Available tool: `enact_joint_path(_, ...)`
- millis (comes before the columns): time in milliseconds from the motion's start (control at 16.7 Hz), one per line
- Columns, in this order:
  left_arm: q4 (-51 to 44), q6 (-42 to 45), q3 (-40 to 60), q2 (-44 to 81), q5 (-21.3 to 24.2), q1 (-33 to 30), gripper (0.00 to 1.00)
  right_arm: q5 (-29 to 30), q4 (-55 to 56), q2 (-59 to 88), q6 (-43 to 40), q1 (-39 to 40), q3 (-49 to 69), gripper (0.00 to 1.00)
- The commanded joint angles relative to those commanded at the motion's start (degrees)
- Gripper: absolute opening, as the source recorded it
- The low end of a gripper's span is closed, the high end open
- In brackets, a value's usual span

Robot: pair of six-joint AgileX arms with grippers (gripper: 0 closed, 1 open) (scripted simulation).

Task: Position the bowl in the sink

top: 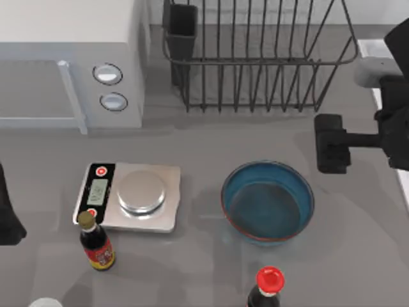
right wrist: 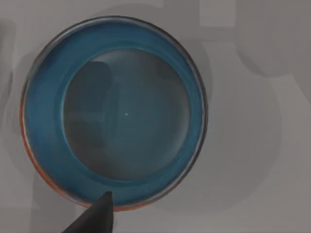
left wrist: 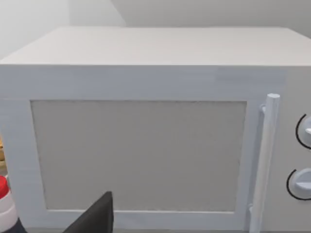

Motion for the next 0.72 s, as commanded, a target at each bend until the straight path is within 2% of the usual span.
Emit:
enact_joint_path(360, 0.0, 0.0, 0.0, 0.0, 0.0, 0.0, 1.0, -0.53, -15.64, 23.77, 3.44, 1.26, 19.61, 1.0)
enact_joint_path(720, 0.0, 0.0, 0.0, 0.0, 0.0, 0.0, 1.0, -0.81, -20.19, 30.78, 3.74, 0.4, 25.65, 1.0)
